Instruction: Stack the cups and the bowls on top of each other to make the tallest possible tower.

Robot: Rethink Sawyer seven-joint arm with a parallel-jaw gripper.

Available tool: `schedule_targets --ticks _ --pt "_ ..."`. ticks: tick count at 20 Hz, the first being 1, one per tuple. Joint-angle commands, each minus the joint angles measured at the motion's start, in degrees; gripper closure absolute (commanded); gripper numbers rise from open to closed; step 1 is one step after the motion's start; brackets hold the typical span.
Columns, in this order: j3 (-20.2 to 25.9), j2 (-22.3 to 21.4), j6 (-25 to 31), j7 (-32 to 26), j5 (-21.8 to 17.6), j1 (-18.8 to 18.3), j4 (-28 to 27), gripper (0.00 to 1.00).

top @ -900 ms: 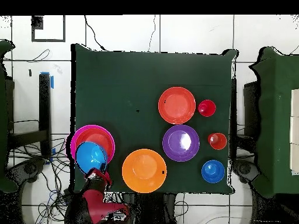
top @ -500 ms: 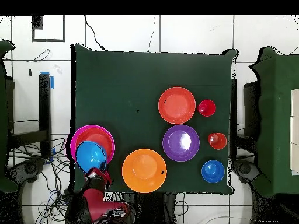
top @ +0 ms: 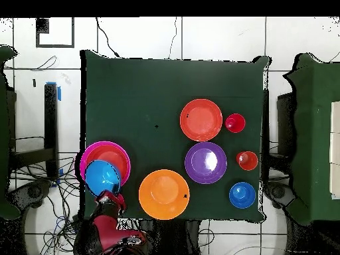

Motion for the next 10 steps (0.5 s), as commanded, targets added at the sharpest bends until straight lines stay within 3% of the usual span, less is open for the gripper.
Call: schedule_targets --ticks 1,2,10 --pt "7.05 3.39 -2.66 16.18 2.61 0.92 -7.55 1.0" --pt "6.98 3.65 -3.09 16.62 2.04 1.03 -7.75 0.0" --pt "6.94 5.2 -5.02 16.41 0.07 0.49 -9.02 0.0"
